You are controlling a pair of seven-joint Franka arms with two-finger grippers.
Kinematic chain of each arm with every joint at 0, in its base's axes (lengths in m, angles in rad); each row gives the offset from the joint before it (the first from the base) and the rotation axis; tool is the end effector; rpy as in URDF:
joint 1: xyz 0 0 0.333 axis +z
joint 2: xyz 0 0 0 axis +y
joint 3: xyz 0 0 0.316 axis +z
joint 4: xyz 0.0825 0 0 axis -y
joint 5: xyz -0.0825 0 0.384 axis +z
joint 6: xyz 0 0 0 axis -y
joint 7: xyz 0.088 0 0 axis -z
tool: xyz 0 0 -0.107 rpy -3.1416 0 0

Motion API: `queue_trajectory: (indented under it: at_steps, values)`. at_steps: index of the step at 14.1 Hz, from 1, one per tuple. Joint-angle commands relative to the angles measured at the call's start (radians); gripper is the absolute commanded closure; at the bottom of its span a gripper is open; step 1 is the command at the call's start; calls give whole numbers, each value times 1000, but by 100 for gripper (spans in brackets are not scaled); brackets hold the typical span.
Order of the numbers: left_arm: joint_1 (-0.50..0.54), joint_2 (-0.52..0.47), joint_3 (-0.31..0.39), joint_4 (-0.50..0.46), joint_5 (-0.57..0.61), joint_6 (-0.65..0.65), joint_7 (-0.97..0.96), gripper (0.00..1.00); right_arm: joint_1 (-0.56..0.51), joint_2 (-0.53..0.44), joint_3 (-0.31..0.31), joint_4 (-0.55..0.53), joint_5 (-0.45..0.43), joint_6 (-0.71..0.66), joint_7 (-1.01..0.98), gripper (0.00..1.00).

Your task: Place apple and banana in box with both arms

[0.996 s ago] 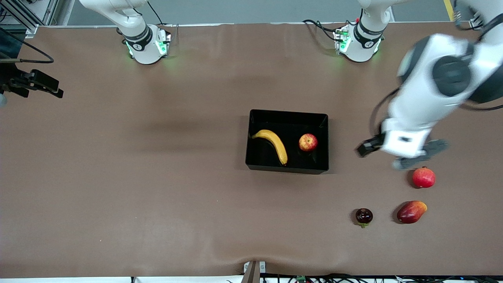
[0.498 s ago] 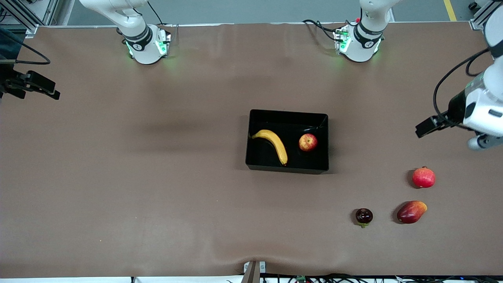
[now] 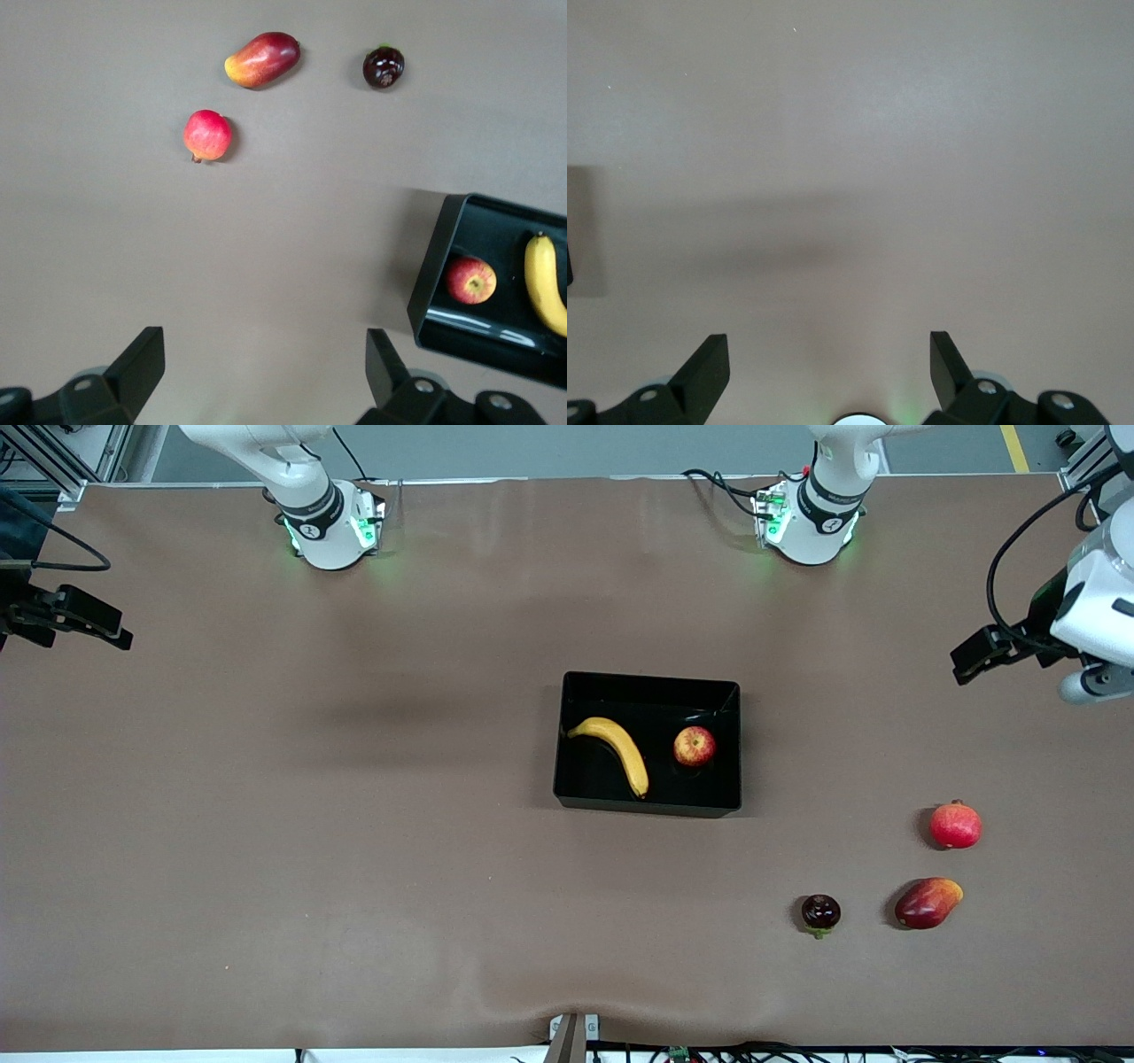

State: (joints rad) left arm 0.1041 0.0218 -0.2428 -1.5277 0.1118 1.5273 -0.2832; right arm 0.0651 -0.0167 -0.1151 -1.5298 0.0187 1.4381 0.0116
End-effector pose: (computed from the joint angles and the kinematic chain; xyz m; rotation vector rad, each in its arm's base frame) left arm 0.5535 -0.0632 0.6298 -3.0246 -0.2245 -0.0019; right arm 0.5350 -0.0252 0.6415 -3.1161 0.0931 0.1165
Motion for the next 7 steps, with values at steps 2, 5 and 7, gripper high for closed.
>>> queue_trajectory:
  at_steps: [2, 5, 7]
  values:
    - [-107, -144, 132, -159, -92, 28, 35, 0, -8, -2, 8, 0, 4, 1, 5, 0]
    - [-135, -215, 162, -230, -93, 28, 110, 0, -10, -2, 8, 0, 4, -1, 5, 0]
    - [-135, -240, 154, -249, -93, 30, 111, 0, -8, -2, 8, 0, 4, -1, 5, 0]
